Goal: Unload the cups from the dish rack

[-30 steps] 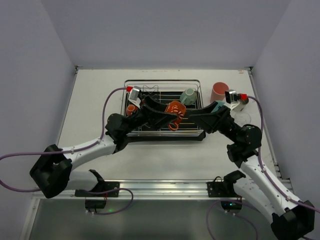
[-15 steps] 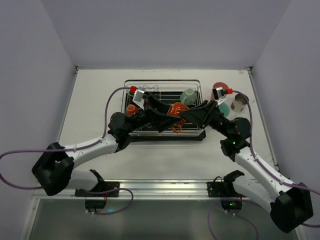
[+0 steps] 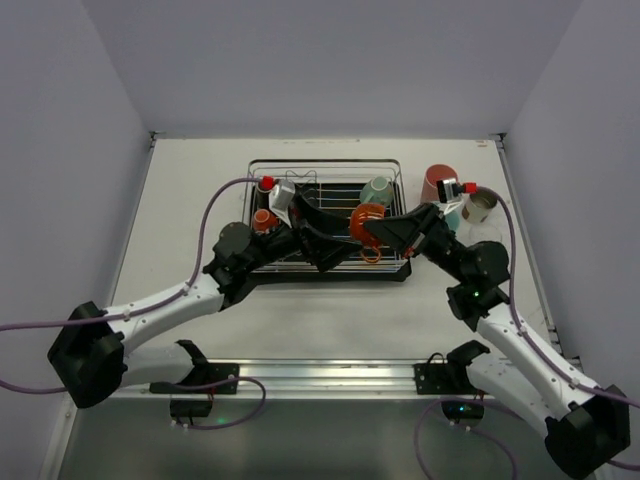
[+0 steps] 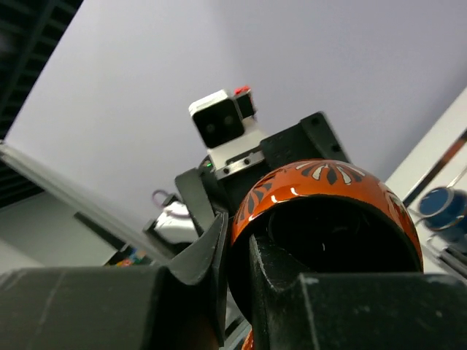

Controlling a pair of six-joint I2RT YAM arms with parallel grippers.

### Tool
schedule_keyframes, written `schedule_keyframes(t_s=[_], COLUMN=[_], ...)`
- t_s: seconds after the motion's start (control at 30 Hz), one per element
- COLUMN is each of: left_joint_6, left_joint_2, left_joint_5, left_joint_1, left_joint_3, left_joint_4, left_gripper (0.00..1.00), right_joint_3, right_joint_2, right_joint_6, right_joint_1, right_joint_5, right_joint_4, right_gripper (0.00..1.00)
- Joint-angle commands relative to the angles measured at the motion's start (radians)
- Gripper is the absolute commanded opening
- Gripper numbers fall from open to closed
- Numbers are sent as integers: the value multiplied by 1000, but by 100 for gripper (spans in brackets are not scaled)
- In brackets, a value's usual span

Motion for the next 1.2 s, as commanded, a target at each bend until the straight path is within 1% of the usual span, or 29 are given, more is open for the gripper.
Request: schedule_keyframes(t_s=[0.0,0.03,0.07,0.1,0.13,0.17,0.2,0.23,0.27,0.3,0.33,0.37,0.4,0.43,0.47,0.5,0.53,0.63,0.7,0.77,0.83,0.93,1.03,1.17], left_joint_6=[166,192,232,250,269,298,309,321,348,364,381,410,425,440,466,480,508,534,542,548,550,551,551,551], left_joint_2=[-109,-156,-184,-209,-259,-282,-305,-349,-373,-418,-440,-460,-492,-506,-515,-526,-529,-532,-540,-546,-552,-540,-537,-523], left_joint_5=[-83,-105,-164,-193,-220,-273,-298,-319,-354,-372,-390,-437,-457,-496,-551,-572,-611,-661,-682,-672,-666,-629,-613,-593], left_joint_1=[-4,-4,-6,-7,-6,-7,-7,-7,-7,-7,-7,-7,-7,-7,-7,-7,-9,-7,-7,-9,-7,-7,-6,-6], left_joint_3=[51,61,73,81,87,99,108,116,131,140,156,163,173,194,205,214,226,210,187,150,121,113,104,108], left_joint_4=[-302,-355,-409,-506,-556,-608,-715,-766,-818,-931,-981,-1029,-1113,-1150,-1187,-1242,-1263,-1307,-1304,-1293,-1270,-1265,-1258,-1253], left_gripper=[100,100,100,100,100,100,100,100,100,100,100,100,100,100,100,100,100,100,100,100,100,100,100,100], right_joint_3=[87,97,102,117,136,155,201,215,232,232,223,194,185,176,166,165,162,142,107,64,45,4,-28,-30], right_joint_2=[-100,-141,-163,-183,-212,-221,-228,-232,-243,-248,-258,-284,-297,-306,-307,-298,-280,-202,-156,-125,-50,37,109,205], right_joint_6=[-194,-227,-283,-317,-363,-449,-490,-530,-593,-613,-638,-646,-650,-662,-670,-675,-679,-673,-664,-666,-649,-627,-603,-587], right_joint_1=[-15,-13,-15,-16,-16,-16,-15,-15,-15,-15,-15,-21,-27,-36,-60,-76,-117,-189,-251,-298,-323,-334,-338,-340], right_joint_5=[141,152,189,209,229,253,328,379,435,580,661,731,829,859,881,894,896,833,827,807,772,737,694,686], right_joint_4=[-225,-286,-393,-460,-533,-716,-821,-915,-1083,-1160,-1251,-1282,-1308,-1336,-1339,-1342,-1344,-1342,-1315,-1261,-1214,-1148,-1014,-963], right_gripper=[1,0,0,0,0,0,0,0,0,0,0,0,0,0,0,0,0,0,0,0,0,0,0,0])
